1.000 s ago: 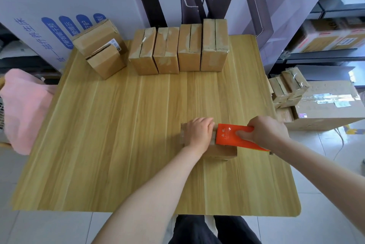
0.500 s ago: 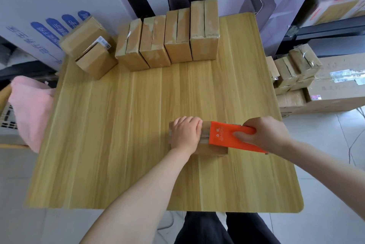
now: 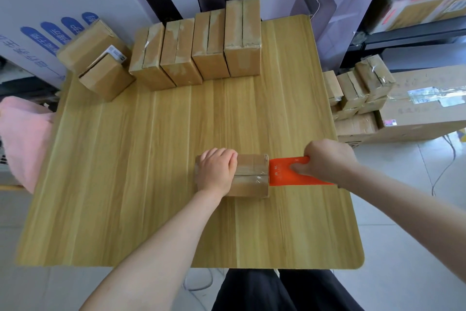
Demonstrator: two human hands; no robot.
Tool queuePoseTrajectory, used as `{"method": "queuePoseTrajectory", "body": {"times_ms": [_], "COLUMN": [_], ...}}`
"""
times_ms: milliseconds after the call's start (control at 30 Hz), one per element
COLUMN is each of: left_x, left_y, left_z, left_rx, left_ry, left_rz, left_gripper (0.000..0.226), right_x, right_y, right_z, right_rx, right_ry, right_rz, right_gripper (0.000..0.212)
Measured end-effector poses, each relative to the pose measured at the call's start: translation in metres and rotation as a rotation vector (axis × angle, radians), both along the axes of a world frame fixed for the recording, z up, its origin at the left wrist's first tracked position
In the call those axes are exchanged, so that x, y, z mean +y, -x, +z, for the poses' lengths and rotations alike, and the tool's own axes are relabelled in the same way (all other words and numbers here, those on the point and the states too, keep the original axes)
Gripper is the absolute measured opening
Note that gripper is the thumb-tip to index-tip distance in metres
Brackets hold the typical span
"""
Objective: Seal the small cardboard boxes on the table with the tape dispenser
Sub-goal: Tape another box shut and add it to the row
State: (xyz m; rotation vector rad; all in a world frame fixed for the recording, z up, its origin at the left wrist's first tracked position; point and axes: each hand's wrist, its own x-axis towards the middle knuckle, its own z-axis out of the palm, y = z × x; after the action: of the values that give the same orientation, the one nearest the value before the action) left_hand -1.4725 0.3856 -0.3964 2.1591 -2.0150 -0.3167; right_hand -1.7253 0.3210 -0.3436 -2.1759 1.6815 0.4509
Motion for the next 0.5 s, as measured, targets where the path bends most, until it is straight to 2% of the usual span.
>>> {"method": "queuePoseTrajectory", "body": {"times_ms": [100, 267, 400, 500], "left_x": [0.001, 0.000, 0.004, 0.006], "left_y": [0.002, 0.004, -0.002, -0.006], "left_z": [0.000, 0.002, 0.001, -0.001], "left_rx": [-0.015, 0.025, 0.120, 0.115], "left_ry": [-0.005, 0.019, 0.064, 0.034], "left_rz": [0.012, 0.007, -0.041, -0.071], "left_gripper": [0.037, 0.043, 0.036, 0.043], "right_x": [-0.011, -0.031, -0.011, 0.003], "right_y": [-0.017, -0.028, -0.039, -0.029], "right_z": [0.002, 0.008, -0.009, -0.012], "right_rx": [0.013, 0.033, 0.088, 0.042], "right_ry": [-0.035, -0.241, -0.149, -0.073], "right_rz": [-0.052, -0.174, -0.177, -0.214], "right_gripper": [0.041, 0.041, 0.030, 0.041]}}
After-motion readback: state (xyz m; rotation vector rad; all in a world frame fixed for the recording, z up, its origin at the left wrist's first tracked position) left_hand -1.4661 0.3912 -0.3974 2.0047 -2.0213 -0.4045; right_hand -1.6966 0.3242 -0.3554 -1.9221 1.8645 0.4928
